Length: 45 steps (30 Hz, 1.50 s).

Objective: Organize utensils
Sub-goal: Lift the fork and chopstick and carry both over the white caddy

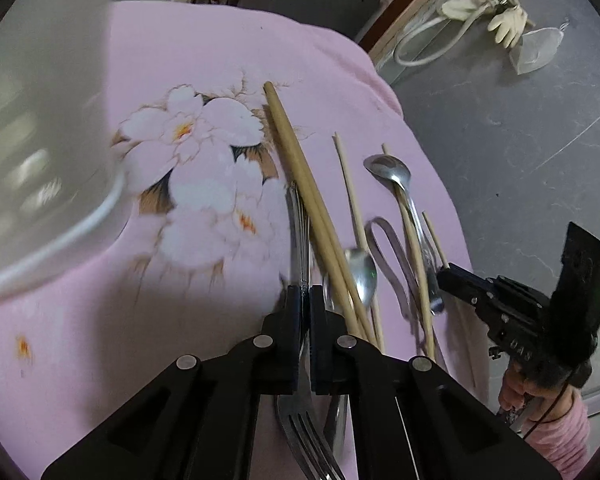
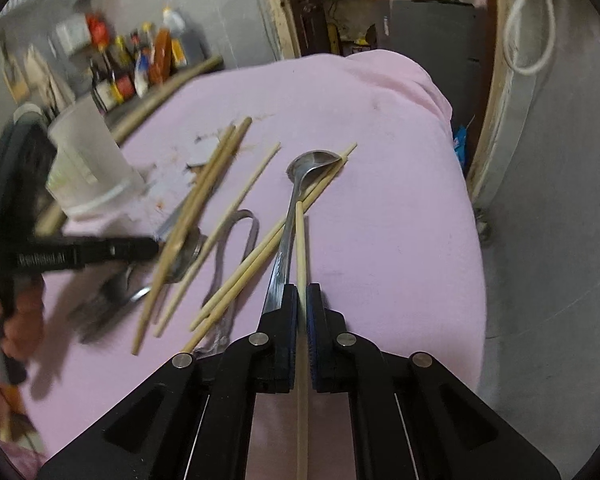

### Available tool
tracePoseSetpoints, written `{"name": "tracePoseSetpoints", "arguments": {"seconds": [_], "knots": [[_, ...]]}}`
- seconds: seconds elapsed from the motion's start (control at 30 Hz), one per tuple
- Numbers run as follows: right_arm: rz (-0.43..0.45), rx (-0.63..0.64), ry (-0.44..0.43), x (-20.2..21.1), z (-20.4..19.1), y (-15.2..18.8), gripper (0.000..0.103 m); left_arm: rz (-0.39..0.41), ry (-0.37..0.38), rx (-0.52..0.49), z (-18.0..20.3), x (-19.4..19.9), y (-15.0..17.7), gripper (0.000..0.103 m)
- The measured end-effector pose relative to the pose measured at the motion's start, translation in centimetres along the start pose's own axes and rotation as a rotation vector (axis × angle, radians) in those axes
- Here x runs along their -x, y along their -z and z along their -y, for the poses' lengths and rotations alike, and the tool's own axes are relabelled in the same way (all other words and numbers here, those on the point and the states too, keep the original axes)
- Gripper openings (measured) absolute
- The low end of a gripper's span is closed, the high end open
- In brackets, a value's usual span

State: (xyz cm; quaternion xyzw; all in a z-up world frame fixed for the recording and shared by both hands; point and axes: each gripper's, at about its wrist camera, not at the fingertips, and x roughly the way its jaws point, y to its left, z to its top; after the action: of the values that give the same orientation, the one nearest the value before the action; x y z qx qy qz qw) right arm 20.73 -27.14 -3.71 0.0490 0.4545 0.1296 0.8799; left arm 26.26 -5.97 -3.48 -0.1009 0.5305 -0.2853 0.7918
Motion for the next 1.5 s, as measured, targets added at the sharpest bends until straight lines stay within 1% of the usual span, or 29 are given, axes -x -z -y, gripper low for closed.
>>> {"name": "tracePoseSetpoints", "arguments": {"seconds": [0.1,0.23,0.33,0.37,0.43,0.53,0.57,0.63,0.7,0.77,0.83,0.93,1.07,1.1,1.2,1.23,1.37,1.43,1.5], "knots": [[0.065,-0.03,-0.046,1.3,-0.1,0.9,0.003,0.02,0.02,0.02,-0.1,1.3,1.8,0.0],[0.202,0.008,-0.074,3.8,-2.0,1.6,0.003,0.091,0.035,0.034,-0.1,3.5,4.1,0.0],[0.274,0.051,-0.078,4.8,-3.6,1.9,0.003,0.133,0.03,0.047,-0.2,4.5,5.6,0.0],[0.299,0.079,-0.078,5.1,-4.3,2.0,0.003,0.137,0.029,0.06,0.0,4.4,5.4,0.0],[0.309,0.105,-0.09,5.1,-5.4,2.0,0.003,0.149,0.029,0.08,0.0,4.6,5.8,0.0],[0.297,0.109,-0.125,4.6,-6.0,1.8,0.003,0.173,-0.026,0.092,-0.1,5.4,6.3,0.0],[0.297,0.109,-0.136,4.5,-6.1,1.7,0.003,0.188,-0.046,0.102,-0.2,5.8,6.5,0.0],[0.304,0.104,-0.16,4.5,-6.4,1.6,0.003,0.22,-0.063,0.102,-0.1,6.2,6.7,0.0],[0.319,0.101,-0.178,4.9,-6.4,1.8,0.003,0.269,-0.082,0.095,-0.1,7.1,7.1,0.0],[0.346,0.104,-0.198,5.2,-6.7,1.6,0.003,0.35,-0.101,0.078,0.3,8.3,7.4,0.0],[0.398,0.12,-0.215,5.9,-7.5,1.2,0.003,0.436,-0.128,0.054,0.8,9.4,7.9,0.0],[0.472,0.138,-0.235,6.8,-8.7,0.6,0.003,0.557,-0.15,0.04,1.3,10.8,8.0,0.0],[0.606,0.165,-0.267,8.0,-10.9,-0.9,0.003,0.7,-0.169,0.042,1.3,12.6,7.2,0.0],[0.648,0.173,-0.276,8.3,-11.6,-1.5,0.003,0.731,-0.171,0.045,0.7,13.6,7.1,0.0],[0.74,0.182,-0.316,8.8,-13.4,-3.5,0.003,0.835,-0.189,0.055,-0.2,16.1,6.6,0.0],[0.769,0.185,-0.33,8.8,-14.1,-4.4,0.003,0.877,-0.198,0.064,-0.8,17.0,6.0,0.0],[0.909,0.179,-0.4,8.7,-17.2,-8.4,0.003,0.99,-0.251,0.064,-3.0,20.1,3.6,0.0],[0.958,0.168,-0.415,8.4,-18.2,-10.0,0.003,1.054,-0.257,0.064,-4.3,21.6,2.6,0.0],[1.007,0.159,-0.421,7.5,-19.7,-11.7,0.003,1.118,-0.285,0.071,-5.9,22.7,1.3,0.0]]}}
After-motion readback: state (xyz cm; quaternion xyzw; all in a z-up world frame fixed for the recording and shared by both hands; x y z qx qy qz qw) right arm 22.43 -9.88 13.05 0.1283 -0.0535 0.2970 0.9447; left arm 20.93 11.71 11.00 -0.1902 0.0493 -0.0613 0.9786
